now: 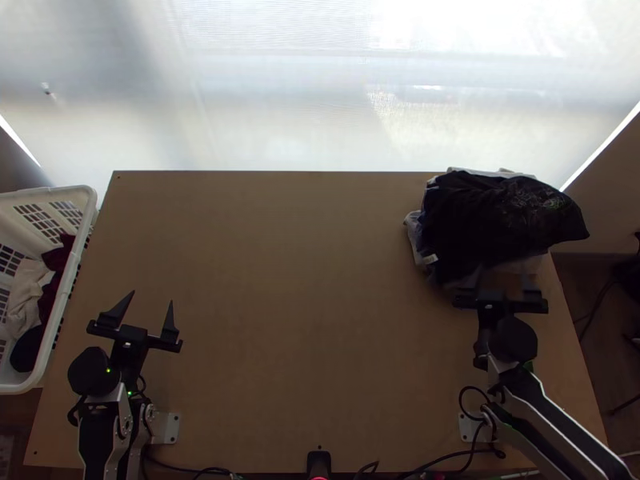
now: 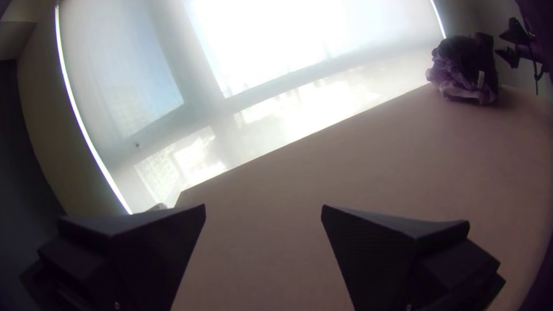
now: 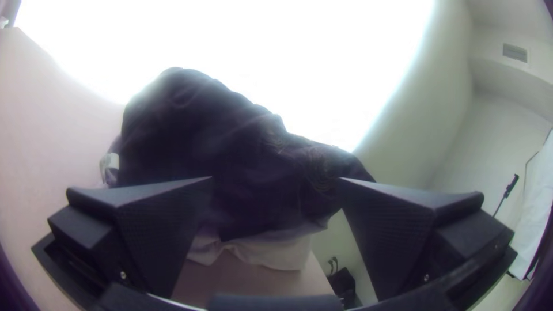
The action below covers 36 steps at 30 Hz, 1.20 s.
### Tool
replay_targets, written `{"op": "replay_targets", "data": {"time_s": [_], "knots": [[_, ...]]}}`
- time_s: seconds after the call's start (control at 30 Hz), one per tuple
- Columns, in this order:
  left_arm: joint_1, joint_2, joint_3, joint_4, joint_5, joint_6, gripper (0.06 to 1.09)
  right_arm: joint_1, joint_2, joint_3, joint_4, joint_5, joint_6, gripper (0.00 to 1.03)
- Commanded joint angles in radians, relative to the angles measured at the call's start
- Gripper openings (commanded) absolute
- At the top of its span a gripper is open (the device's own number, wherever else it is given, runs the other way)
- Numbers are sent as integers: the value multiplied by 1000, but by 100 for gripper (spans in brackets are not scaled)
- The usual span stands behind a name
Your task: Fold the t-shirt
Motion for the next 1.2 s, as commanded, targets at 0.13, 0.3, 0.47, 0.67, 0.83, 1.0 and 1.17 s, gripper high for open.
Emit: {"op": "replay_targets", "data": {"time_s": [0.13,0.3,0.47,0.67,0.83,1.0,1.17], "knots": [[-25,1,-10,-30,3,0,104,26,-552,-3,-405,-61,59,98],[-48,4,-11,-37,5,0,104,26,-802,-1,-728,-185,131,98],[-49,6,-11,-37,6,-2,104,20,-805,-4,-867,-265,139,98],[-56,-1,-11,-43,49,-3,104,-33,-802,-4,-895,-285,128,98],[-54,-1,-11,-44,54,-5,104,-36,-802,-4,-898,-314,131,98],[-53,-1,-11,-46,55,-2,104,-43,-803,-4,-898,-314,131,98],[-53,-1,-11,-46,55,0,104,-41,-802,-4,-898,-314,131,98]]}}
